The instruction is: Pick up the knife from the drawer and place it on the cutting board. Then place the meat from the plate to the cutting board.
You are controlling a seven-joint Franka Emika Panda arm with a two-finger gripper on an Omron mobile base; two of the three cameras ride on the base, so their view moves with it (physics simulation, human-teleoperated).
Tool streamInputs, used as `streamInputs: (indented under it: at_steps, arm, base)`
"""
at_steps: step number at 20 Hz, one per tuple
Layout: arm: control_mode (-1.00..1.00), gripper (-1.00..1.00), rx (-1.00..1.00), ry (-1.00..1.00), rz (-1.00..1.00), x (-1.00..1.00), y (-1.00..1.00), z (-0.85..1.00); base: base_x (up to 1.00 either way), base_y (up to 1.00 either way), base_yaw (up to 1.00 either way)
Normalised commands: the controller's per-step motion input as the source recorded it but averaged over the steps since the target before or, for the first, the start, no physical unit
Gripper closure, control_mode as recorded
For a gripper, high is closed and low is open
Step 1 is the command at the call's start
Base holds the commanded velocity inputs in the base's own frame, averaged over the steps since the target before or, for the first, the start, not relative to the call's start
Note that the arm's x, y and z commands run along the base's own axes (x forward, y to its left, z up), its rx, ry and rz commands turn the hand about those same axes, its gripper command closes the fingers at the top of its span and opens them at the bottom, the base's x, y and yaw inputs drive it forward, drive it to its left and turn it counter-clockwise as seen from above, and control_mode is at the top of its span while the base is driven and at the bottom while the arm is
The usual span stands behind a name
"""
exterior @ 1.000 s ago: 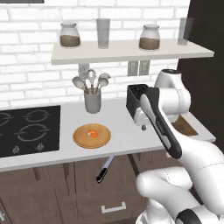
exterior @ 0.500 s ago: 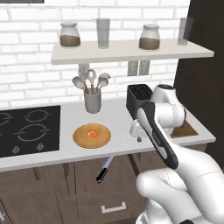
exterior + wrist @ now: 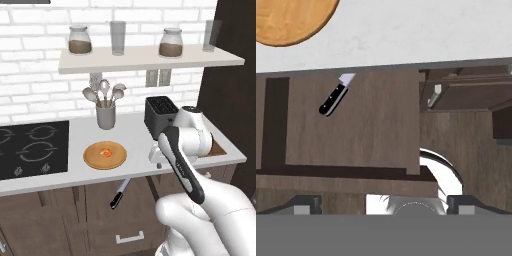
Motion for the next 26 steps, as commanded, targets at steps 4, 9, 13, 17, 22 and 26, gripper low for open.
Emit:
streamInputs:
  at_steps: [4,9,13,17,22,26]
  arm:
    - [-1.00,-1.00,0.00,0.00,0.00,0.00,0.00,0.00]
    - [1.00,-1.00,0.00,-0.01,0.00,-0.09,0.00,0.00]
    - [1.00,-1.00,0.00,0.00,0.00,0.00,0.00,0.00]
    - [1.00,-1.00,0.00,0.00,0.00,0.00,0.00,0.00]
    - [1.00,-1.00,0.00,0.00,0.00,0.00,0.00,0.00]
    - [1.00,-1.00,0.00,0.00,0.00,0.00,0.00,0.00]
  base:
    - [0.00,0.00,0.00]
    - [-0.02,0.00,0.00]
    - [-0.08,-0.34,0.00]
    - [0.00,-0.64,-0.02]
    - [-0.05,-0.62,-0.02]
    - [-0.05,-0.37,-0.02]
